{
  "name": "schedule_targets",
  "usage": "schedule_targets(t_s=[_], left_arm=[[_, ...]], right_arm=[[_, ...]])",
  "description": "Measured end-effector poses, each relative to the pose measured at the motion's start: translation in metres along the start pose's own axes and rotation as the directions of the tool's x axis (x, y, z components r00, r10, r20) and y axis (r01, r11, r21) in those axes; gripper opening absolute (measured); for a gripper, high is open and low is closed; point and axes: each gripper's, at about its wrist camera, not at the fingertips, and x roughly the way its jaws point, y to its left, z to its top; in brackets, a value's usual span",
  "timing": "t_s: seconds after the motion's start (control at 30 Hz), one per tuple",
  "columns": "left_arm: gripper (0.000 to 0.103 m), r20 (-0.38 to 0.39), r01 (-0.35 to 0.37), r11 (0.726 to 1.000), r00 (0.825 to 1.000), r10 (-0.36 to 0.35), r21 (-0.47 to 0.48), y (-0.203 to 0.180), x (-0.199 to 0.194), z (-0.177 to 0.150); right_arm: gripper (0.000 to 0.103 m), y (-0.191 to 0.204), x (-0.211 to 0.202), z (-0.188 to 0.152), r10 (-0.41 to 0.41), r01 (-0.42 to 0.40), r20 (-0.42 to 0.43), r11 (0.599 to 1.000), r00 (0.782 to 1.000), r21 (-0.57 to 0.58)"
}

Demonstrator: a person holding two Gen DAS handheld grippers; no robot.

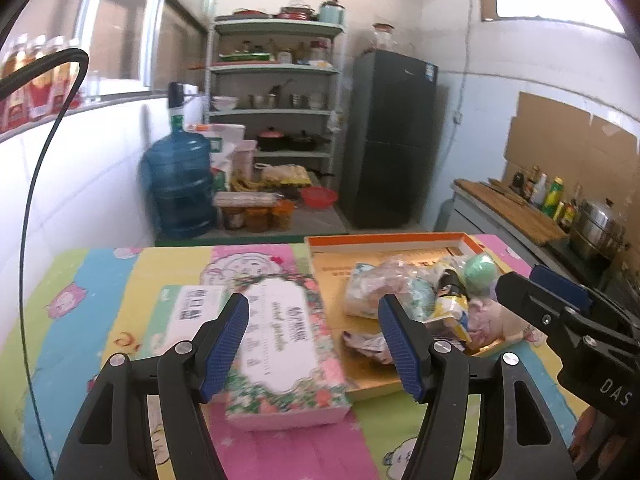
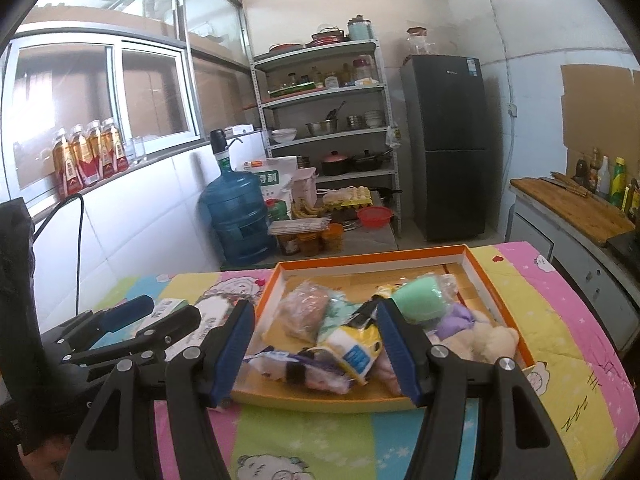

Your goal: Organize soft objects

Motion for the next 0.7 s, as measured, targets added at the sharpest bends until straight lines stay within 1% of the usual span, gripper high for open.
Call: schedule_targets(t_s=[0.13, 0.3, 0.47, 0.6, 0.7], left_arm=[[0.069, 0.008, -0.043, 0.999, 0.999, 0.043, -0.022, 0.011, -0.014, -0.004], [0.069, 0.017, -0.06, 0.998, 0.998, 0.06, -0.031, 0.025, -0.033, -0.012], [0.069, 0.032, -0.06, 0.998, 0.998, 0.061, -0.031, 0.032, -0.051, -0.021], [0.069, 0.034, -0.058, 0.998, 0.998, 0.059, -0.023, 0.037, -0.064, -0.029], [0.069, 0.061, -0.075, 0.997, 0.995, 0.075, -0.004, 0.039, -0.077, -0.036]], right_arm=[[0.063, 0.014, -0.006, -0.002, 0.007, -0.007, 0.002, 1.0, 1.0, -0.017], [0.063, 0.03, -0.013, -0.006, 0.017, -0.017, 0.006, 0.999, 1.0, -0.028], [0.063, 0.045, -0.022, -0.012, 0.016, -0.016, 0.007, 0.999, 1.0, -0.036], [0.063, 0.056, -0.03, -0.019, -0.006, 0.006, 0.009, 0.999, 1.0, -0.038], [0.063, 0.065, -0.036, -0.024, -0.03, 0.03, 0.008, 0.999, 1.0, -0.039]])
